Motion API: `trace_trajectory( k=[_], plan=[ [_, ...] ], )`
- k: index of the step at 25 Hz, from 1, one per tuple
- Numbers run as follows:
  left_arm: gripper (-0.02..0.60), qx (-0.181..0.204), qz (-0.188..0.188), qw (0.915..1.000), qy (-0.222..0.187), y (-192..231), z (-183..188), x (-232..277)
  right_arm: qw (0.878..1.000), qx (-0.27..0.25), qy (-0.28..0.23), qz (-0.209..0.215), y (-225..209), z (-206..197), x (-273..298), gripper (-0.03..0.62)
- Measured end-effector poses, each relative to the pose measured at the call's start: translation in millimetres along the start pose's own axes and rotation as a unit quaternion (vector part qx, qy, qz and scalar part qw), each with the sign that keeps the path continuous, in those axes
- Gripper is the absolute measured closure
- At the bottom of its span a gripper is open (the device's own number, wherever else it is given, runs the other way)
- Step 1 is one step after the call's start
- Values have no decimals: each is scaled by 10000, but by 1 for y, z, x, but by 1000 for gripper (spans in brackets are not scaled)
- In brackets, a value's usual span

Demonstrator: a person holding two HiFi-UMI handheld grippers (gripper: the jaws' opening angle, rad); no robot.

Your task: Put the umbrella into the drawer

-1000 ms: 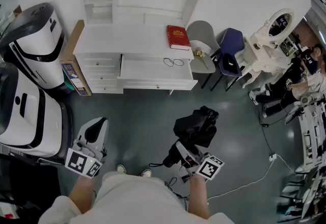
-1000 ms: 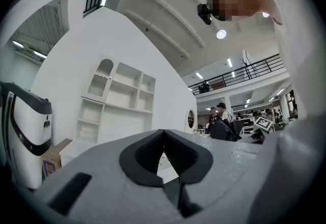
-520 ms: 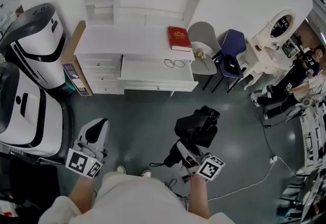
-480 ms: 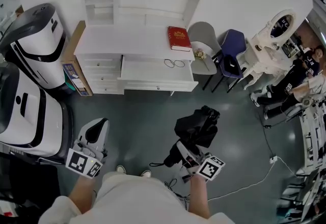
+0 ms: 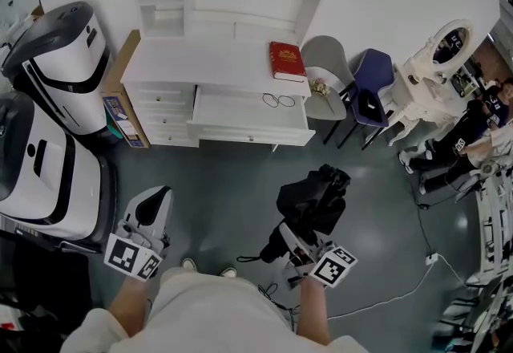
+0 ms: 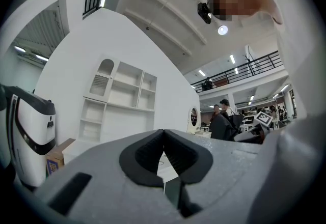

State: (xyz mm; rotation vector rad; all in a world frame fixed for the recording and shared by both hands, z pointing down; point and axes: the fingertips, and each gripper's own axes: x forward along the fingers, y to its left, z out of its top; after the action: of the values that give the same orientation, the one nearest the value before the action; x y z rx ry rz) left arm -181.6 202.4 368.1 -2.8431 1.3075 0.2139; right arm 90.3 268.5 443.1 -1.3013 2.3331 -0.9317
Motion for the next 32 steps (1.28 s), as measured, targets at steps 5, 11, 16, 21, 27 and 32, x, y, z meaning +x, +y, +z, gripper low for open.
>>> trace_trajectory(
  k=[5, 11, 16, 21, 27, 32],
  plan=[
    [568, 21, 201, 9998, 63, -13, -9, -7, 9999, 54, 100, 61, -14, -1, -9, 329],
    [567, -146, 372, 9985, 378, -16, -37, -16, 9995, 180, 125, 214, -27, -3, -1, 330],
    [568, -185, 286, 9985, 439, 0, -48, 24, 9994, 267, 170, 150, -50, 4, 22, 330],
    [568, -198, 30, 9985, 500, 30, -63, 91, 9990, 440, 24, 56, -86, 30, 70, 330],
    [568, -348, -203, 9978, 530, 107, -71, 186, 9990, 395, 21, -197, -119, 74, 158, 330],
    [568, -566, -537, 9953, 578, 157, -80, 263, 9975, 423, 11, -565, -145, 106, 217, 330]
  ],
)
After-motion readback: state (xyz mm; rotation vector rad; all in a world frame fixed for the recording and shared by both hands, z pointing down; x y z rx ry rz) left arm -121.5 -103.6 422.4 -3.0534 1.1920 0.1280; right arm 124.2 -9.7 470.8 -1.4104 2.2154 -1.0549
